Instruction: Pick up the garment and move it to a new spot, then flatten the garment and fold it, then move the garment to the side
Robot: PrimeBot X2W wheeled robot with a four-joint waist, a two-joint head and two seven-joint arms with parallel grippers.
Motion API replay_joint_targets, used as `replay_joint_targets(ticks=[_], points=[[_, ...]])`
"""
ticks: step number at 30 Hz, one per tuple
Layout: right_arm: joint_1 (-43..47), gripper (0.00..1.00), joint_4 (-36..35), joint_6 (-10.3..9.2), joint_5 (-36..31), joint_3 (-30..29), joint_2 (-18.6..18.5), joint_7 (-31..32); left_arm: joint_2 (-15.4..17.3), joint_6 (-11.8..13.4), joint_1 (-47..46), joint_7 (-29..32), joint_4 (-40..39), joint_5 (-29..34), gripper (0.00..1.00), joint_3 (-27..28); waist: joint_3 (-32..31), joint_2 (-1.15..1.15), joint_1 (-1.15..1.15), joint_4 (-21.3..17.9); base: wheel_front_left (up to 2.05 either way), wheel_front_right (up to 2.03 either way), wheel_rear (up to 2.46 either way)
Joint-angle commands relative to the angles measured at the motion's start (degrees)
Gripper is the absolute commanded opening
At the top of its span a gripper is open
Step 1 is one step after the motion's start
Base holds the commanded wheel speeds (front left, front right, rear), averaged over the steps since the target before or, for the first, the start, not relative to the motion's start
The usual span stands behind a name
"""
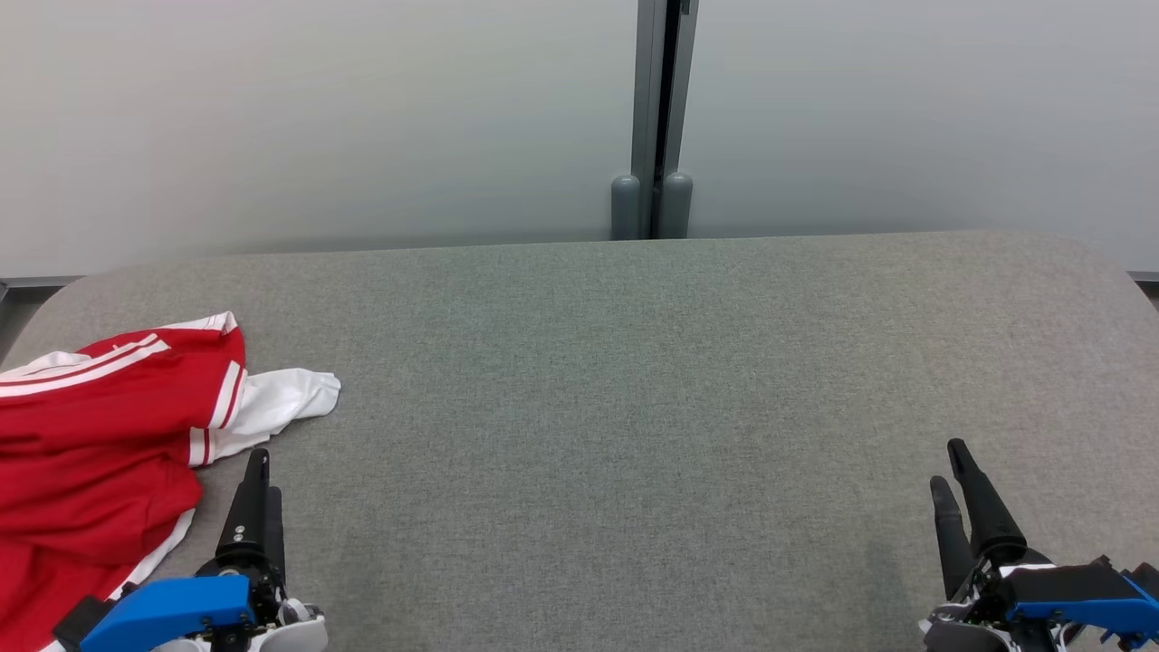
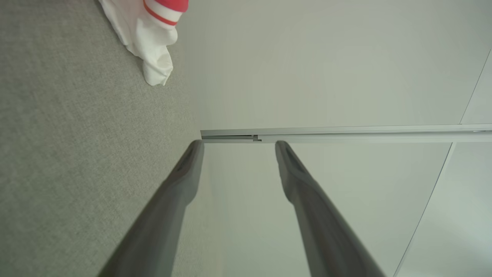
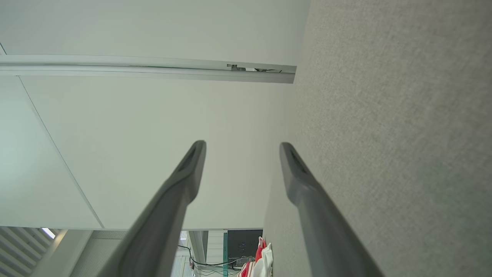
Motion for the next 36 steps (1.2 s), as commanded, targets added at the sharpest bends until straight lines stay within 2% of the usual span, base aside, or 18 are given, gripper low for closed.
replay_joint_targets(ticks=[1,14,36], points=[[-1.2,1.0,-1.0,0.05,-2.1,0.1,-0.3,-0.7,0.4,0.5,-0.9,-0.8,-1.4,1.8,1.0,-0.4,0.0,-0.01,0.0,0.0,0.0,0.0,0.0],[-1.2,1.0,-0.3,0.07,-19.2,0.3,-0.3,-4.0,0.9,3.5,-0.5,-4.0,-2.2,16.7,1.0,-4.8,-0.1,-0.01,0.0,0.2,0.0,0.0,0.0],[-0.8,1.0,-1.1,0.1,-40.4,1.3,-0.4,-8.3,2.9,7.1,-0.4,-8.4,-1.5,36.1,1.0,-10.7,-0.2,-0.01,0.0,0.5,0.0,0.0,0.0]])
